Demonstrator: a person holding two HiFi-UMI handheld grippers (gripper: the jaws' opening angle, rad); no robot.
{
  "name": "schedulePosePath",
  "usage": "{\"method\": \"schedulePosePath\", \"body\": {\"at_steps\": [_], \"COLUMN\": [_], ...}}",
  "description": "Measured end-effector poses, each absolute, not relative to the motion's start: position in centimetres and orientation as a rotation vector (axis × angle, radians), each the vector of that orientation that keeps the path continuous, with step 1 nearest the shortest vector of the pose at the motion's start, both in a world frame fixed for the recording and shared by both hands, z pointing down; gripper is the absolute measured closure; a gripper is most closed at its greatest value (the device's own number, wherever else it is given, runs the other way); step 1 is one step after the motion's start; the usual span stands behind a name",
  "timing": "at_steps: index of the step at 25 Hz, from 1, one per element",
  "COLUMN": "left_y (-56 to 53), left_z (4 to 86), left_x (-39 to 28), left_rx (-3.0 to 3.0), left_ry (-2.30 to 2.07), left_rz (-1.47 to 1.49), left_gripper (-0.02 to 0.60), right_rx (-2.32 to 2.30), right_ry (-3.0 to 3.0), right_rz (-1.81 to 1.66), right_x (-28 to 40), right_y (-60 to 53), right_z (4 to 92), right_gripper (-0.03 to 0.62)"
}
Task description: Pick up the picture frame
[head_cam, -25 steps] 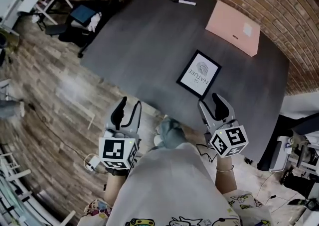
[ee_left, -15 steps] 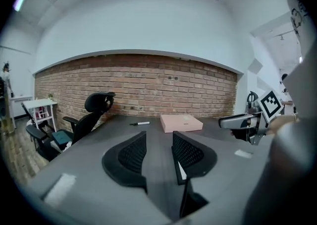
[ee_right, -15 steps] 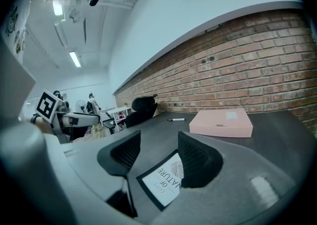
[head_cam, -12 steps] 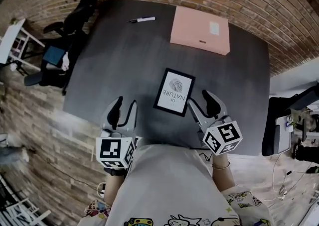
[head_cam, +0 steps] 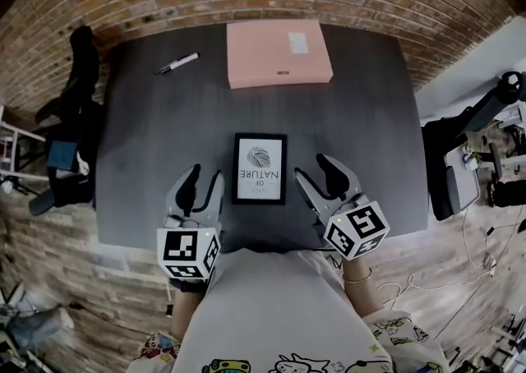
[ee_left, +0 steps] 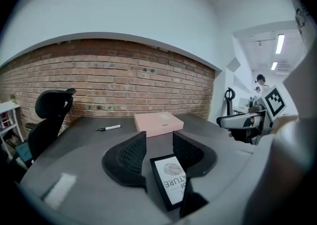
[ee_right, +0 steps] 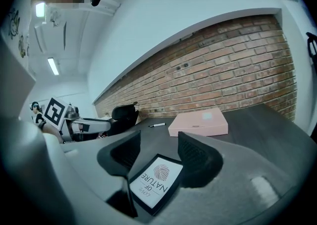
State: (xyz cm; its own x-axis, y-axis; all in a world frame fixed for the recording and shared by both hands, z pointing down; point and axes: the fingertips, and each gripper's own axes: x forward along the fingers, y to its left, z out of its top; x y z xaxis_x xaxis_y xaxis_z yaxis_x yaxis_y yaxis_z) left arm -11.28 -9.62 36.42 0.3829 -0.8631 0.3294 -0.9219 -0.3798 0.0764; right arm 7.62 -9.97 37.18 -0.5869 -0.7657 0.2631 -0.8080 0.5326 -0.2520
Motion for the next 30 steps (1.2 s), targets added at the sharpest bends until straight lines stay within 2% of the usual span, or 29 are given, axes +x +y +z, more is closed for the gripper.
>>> {"method": "schedulePosePath", "body": {"at_steps": [14, 30], "left_y": [-12.2, -12.2], "left_z": [39.8, 45.6], "left_x": [-8.0, -7.5], "left_rx": [2.442, 2.364], "left_ry": [-1.336, -1.217], "left_rz": [0.454, 0.594], "left_gripper": [0.41, 0.41], "right_rx": [1.471, 1.471], "right_ry": [-2.55, -2.447], "right_rz": [0.613, 0.79], "right_x": [8.6, 8.6], "right_y": [-11.0, -10.3], "right_z": [38.6, 43.2], "right_gripper": [0.361, 0.362]}}
